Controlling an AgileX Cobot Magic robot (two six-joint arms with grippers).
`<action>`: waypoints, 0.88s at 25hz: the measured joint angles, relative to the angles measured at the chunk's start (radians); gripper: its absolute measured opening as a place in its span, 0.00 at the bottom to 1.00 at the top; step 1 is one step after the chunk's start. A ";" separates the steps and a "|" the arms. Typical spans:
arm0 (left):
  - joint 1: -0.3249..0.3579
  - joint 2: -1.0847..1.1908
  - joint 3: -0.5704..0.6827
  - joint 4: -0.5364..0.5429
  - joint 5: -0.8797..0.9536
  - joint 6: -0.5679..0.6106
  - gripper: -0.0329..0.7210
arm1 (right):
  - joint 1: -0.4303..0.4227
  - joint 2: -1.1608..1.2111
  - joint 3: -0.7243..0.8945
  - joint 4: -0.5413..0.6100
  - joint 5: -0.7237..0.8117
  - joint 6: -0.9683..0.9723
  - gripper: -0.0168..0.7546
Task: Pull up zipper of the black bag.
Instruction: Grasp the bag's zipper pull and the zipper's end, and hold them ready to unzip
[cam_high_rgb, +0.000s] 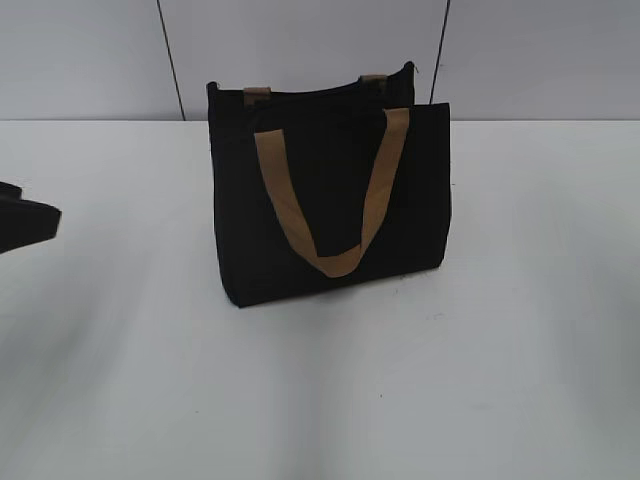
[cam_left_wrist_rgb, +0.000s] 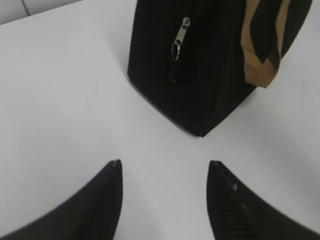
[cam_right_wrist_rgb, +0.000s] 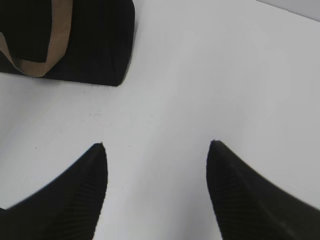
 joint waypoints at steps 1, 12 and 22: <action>0.000 0.041 0.000 -0.063 -0.002 0.113 0.58 | 0.000 0.031 -0.018 0.013 -0.001 -0.022 0.65; 0.000 0.496 -0.139 -0.528 0.077 0.838 0.58 | 0.003 0.296 -0.279 0.118 0.046 -0.124 0.64; -0.007 0.800 -0.337 -0.604 0.202 1.090 0.58 | 0.210 0.481 -0.452 0.124 0.033 -0.116 0.63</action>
